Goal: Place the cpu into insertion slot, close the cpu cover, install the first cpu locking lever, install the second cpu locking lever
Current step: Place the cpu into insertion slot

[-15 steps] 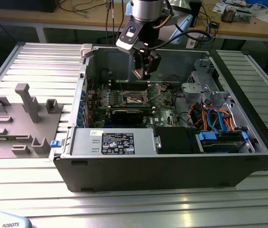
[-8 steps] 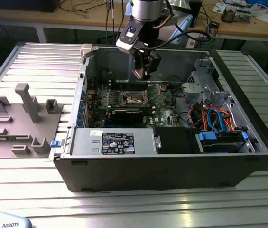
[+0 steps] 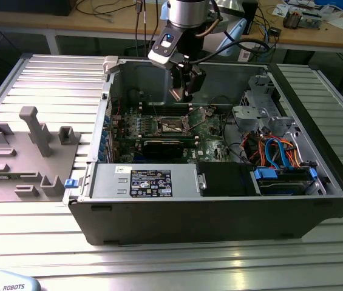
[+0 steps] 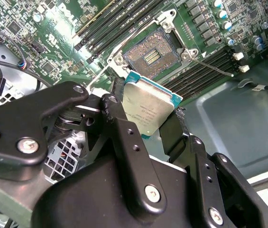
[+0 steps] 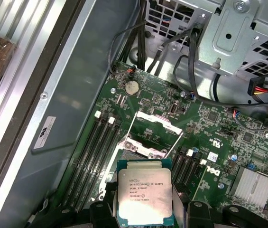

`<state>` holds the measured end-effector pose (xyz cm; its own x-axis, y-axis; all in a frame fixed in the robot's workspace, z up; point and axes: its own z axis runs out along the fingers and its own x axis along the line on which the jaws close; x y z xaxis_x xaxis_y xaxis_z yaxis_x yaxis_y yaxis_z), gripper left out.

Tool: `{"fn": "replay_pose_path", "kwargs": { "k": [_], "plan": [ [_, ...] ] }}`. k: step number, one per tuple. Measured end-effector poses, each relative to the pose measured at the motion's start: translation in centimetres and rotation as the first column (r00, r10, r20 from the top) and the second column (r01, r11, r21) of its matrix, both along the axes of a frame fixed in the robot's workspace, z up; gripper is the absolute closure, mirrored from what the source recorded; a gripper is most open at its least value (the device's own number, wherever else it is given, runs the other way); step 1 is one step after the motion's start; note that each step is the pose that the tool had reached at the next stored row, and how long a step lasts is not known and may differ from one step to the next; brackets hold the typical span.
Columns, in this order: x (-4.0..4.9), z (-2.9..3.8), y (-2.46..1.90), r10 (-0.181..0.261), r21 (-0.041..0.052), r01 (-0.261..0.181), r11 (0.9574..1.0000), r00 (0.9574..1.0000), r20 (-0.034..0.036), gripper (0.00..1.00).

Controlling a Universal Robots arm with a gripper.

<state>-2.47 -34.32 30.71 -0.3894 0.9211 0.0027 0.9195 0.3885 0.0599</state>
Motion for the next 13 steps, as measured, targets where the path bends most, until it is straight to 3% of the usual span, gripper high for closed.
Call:
{"fn": "replay_pose_path", "kwargs": {
  "k": [7,13],
  "plan": [
    [0.0,-0.08,0.0,-0.012,-0.0023,0.012,0.9999,0.9999,0.0001,0.46],
    [0.0,-0.11,0.19,-0.014,-0.0147,0.014,0.9998,0.9999,0.0002,0.46]
  ]
}}
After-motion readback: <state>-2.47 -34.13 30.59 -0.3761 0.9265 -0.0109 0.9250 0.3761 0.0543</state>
